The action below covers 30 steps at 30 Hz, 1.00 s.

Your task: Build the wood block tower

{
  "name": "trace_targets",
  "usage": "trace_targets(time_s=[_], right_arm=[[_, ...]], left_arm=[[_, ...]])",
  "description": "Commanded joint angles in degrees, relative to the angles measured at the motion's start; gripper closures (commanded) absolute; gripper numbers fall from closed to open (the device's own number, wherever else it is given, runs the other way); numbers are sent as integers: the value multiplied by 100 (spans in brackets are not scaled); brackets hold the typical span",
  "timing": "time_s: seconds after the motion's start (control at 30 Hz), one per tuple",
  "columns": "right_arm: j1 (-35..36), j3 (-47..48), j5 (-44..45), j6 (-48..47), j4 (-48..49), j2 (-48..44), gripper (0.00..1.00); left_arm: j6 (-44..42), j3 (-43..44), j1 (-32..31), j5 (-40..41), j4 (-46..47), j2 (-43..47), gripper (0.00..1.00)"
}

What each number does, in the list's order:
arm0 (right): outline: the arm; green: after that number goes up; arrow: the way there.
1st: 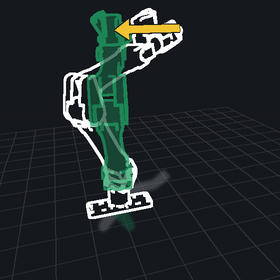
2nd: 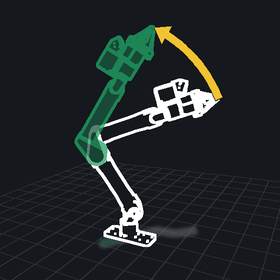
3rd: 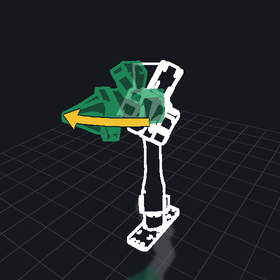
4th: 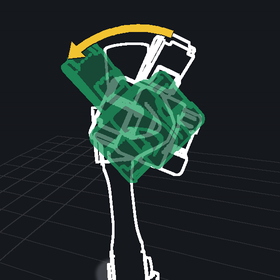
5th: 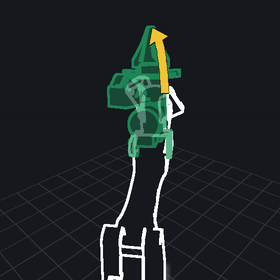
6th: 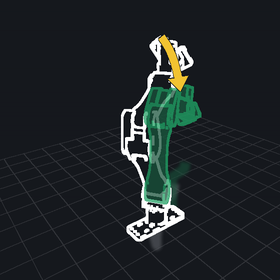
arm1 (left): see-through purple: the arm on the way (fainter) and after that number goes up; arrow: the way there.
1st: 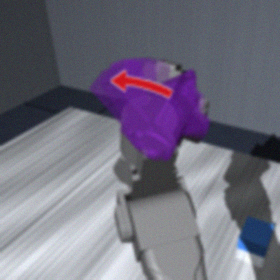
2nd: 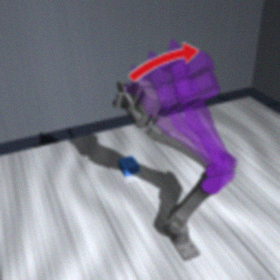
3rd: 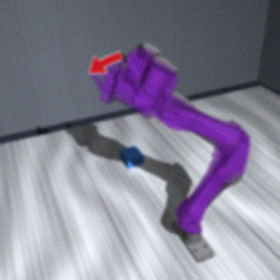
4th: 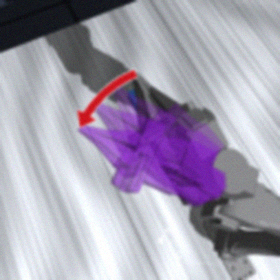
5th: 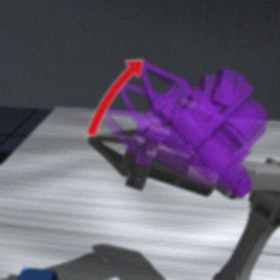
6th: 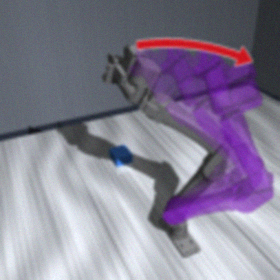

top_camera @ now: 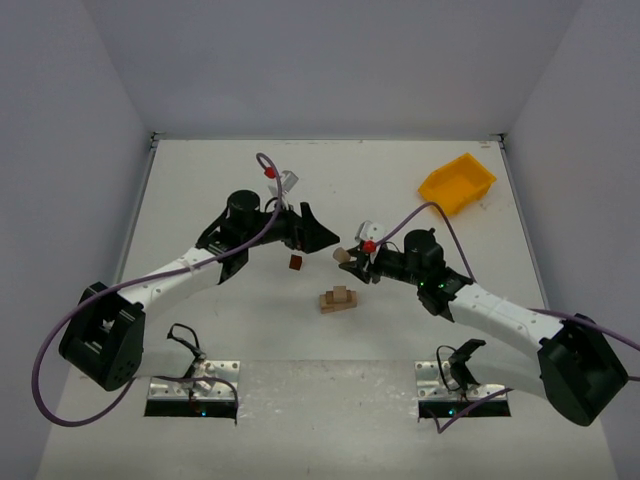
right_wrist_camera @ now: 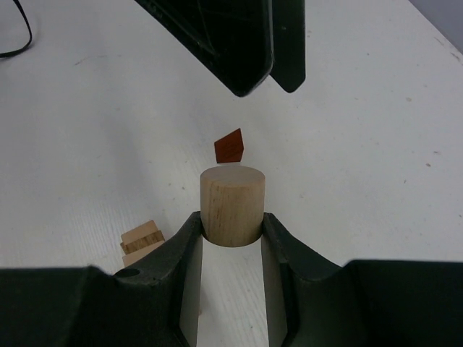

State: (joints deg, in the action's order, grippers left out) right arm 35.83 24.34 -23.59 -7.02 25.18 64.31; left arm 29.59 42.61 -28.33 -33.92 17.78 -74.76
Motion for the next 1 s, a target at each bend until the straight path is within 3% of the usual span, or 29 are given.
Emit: trace_targets(time_s=[0.0, 0.2, 0.33, 0.57, 0.97], right_arm=[[12, 78, -442, 18, 506, -192, 83], [9, 74, -224, 29, 546, -248, 83], [3, 73, -59, -16, 579, -250, 83], [12, 72, -32, -54, 594, -217, 81], [12, 88, -32, -103, 534, -236, 80]], left_arm=[[91, 47, -163, 82, 391, 13, 2], [30, 203, -512, 417, 9, -24, 8], [44, 198, -615, 463, -56, -33, 18], [65, 211, -639, 286, -28, -133, 49], [104, 242, -688, 163, 92, -209, 51]])
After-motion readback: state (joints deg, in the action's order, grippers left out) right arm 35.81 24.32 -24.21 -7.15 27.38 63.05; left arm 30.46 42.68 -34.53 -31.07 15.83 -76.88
